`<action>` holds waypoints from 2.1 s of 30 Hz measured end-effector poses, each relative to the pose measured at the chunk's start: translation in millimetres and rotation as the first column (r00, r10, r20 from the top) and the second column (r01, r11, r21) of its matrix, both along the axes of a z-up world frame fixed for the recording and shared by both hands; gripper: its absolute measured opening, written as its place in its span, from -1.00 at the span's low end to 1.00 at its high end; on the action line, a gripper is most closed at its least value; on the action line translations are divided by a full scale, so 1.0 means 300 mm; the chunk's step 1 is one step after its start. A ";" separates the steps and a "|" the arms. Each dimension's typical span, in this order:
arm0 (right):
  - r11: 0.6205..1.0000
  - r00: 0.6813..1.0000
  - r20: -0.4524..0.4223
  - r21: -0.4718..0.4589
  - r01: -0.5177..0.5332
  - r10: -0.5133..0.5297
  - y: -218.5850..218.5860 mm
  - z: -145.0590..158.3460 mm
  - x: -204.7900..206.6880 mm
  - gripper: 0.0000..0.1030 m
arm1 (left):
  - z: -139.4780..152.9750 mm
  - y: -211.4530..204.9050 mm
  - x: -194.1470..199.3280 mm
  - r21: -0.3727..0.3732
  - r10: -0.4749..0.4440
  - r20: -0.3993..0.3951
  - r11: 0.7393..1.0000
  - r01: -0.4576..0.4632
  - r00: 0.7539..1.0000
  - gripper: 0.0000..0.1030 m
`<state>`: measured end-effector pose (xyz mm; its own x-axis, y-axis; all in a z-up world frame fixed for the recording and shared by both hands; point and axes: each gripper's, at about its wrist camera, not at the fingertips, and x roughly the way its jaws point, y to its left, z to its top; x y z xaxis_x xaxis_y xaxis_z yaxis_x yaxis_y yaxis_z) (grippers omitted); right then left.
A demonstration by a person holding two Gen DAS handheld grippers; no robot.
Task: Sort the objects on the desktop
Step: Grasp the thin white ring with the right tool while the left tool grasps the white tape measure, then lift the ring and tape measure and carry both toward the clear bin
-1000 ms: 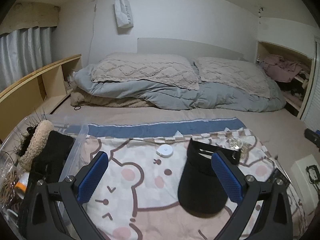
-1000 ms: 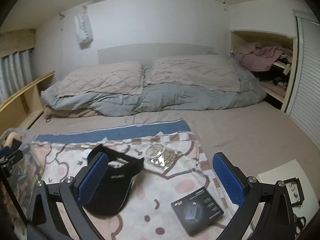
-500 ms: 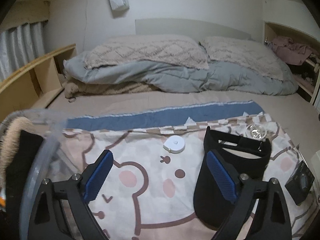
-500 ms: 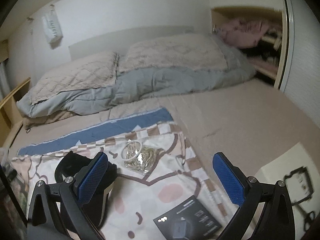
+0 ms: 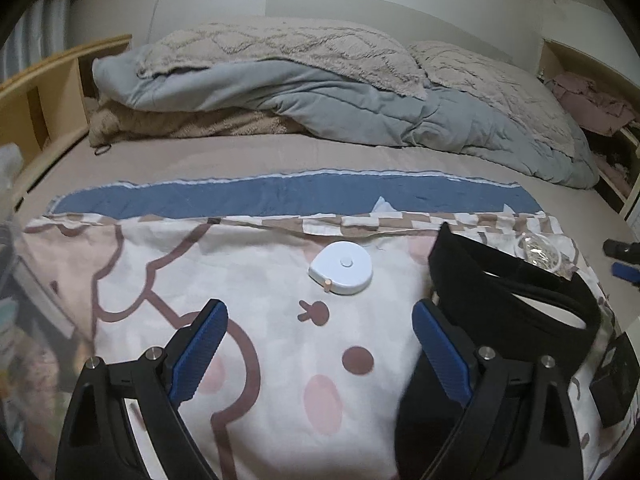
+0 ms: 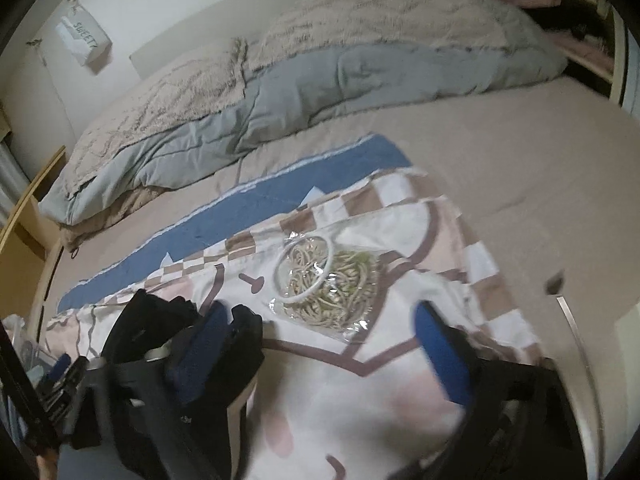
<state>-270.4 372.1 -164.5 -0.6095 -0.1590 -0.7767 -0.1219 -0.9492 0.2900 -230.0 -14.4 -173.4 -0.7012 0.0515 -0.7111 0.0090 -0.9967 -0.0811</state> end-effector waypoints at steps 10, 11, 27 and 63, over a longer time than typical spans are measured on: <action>0.986 0.995 0.087 -0.148 0.071 -0.059 0.017 -0.156 -0.141 -0.07 | -0.124 -0.036 -0.091 0.084 -0.021 0.060 0.996 0.016 0.998 0.80; 0.987 0.994 0.090 -0.145 0.068 -0.055 0.010 -0.165 -0.153 -0.07 | -0.128 -0.033 -0.096 0.086 -0.030 0.059 0.996 0.024 0.998 0.80; 0.997 0.998 -0.063 -0.075 -0.009 0.004 -0.051 -0.055 -0.171 -0.88 | -0.159 0.044 -0.254 0.072 -0.119 0.033 0.991 0.116 0.992 0.64; 0.917 0.931 0.007 -0.176 -0.357 0.364 -0.226 0.213 0.491 -0.89 | 0.182 0.186 0.406 -0.041 -0.293 0.064 0.954 0.296 0.954 0.15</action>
<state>-123.0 304.2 -100.5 -0.4563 -0.4926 -0.7410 0.2049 -0.8686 0.4513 -108.2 41.5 -118.8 -0.6189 0.2134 -0.7560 -0.2820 -0.9586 -0.0397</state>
